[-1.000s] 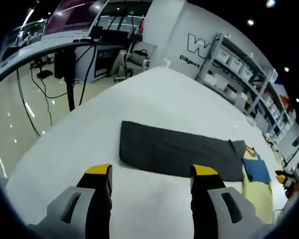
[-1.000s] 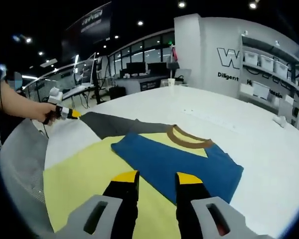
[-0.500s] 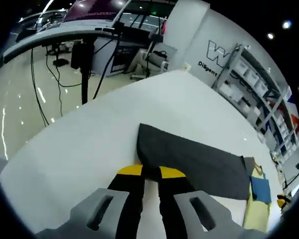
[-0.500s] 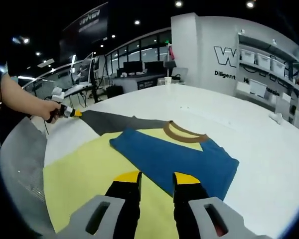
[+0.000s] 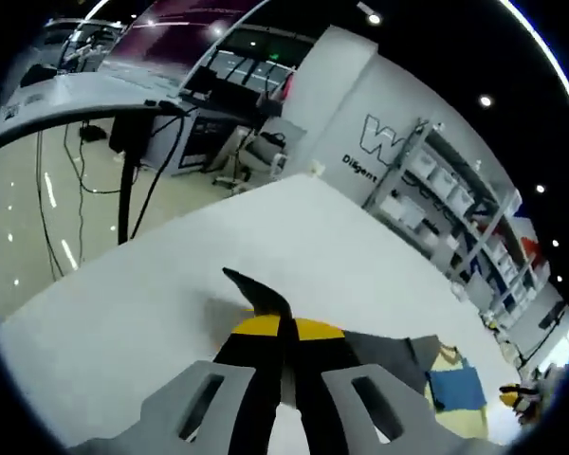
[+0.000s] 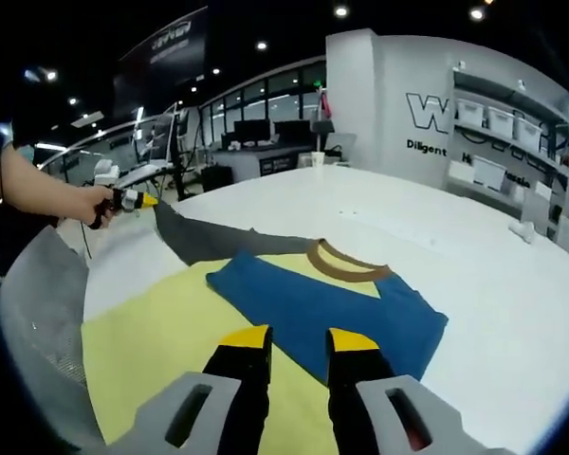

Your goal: Fold the garment on the visible template until the final outline fits inside the template.

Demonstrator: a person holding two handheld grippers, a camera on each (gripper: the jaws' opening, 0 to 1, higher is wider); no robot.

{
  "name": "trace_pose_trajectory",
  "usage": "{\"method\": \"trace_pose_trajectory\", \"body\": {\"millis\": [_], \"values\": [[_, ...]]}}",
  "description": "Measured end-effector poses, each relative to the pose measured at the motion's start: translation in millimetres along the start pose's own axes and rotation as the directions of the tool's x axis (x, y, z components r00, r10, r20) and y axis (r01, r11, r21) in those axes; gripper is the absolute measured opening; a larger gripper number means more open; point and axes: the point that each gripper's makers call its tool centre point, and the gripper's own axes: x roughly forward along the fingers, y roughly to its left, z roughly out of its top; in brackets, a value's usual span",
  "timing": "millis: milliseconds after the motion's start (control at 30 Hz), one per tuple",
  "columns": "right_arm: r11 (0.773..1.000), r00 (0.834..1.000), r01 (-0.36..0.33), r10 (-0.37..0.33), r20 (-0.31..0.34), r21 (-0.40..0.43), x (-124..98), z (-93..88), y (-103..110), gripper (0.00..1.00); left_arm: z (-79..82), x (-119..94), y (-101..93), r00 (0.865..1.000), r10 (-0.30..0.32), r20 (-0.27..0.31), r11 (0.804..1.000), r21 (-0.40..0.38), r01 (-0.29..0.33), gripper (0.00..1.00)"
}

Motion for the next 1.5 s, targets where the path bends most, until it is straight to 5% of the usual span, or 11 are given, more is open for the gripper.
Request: {"method": "trace_pose_trajectory", "body": {"millis": [267,500,700,933,1100,1500], "values": [[1.0,1.0,0.007,-0.007,0.01,0.01,-5,-0.6,0,0.16,13.6,15,-80.5,0.98,-0.201,0.013,0.979,0.05,0.2,0.02],[1.0,1.0,0.016,-0.016,0.023,0.027,-8,-1.6,-4,0.19,-3.3,26,-168.1,0.922,-0.383,-0.05,0.912,0.138,0.386,0.02],[0.999,0.999,0.023,-0.024,0.028,0.036,-14,-5.6,-5,0.21,-20.4,31,-221.5,0.875,-0.477,-0.084,0.861,0.153,0.485,0.02],[0.998,0.999,0.035,-0.037,0.037,0.05,-23,-10.3,-4,0.23,-56.6,40,-278.4,0.803,-0.575,-0.16,0.787,0.162,0.595,0.02],[0.997,0.998,0.041,-0.044,0.046,0.06,-30,-13.8,-4,0.23,-86.9,47,-314.5,0.768,-0.606,-0.207,0.751,0.171,0.638,0.02],[0.995,0.996,0.06,-0.065,0.062,0.076,-46,-19.0,-8,0.27,-172.7,58,-370.9,0.715,-0.617,-0.33,0.679,0.236,0.695,0.02]]}}
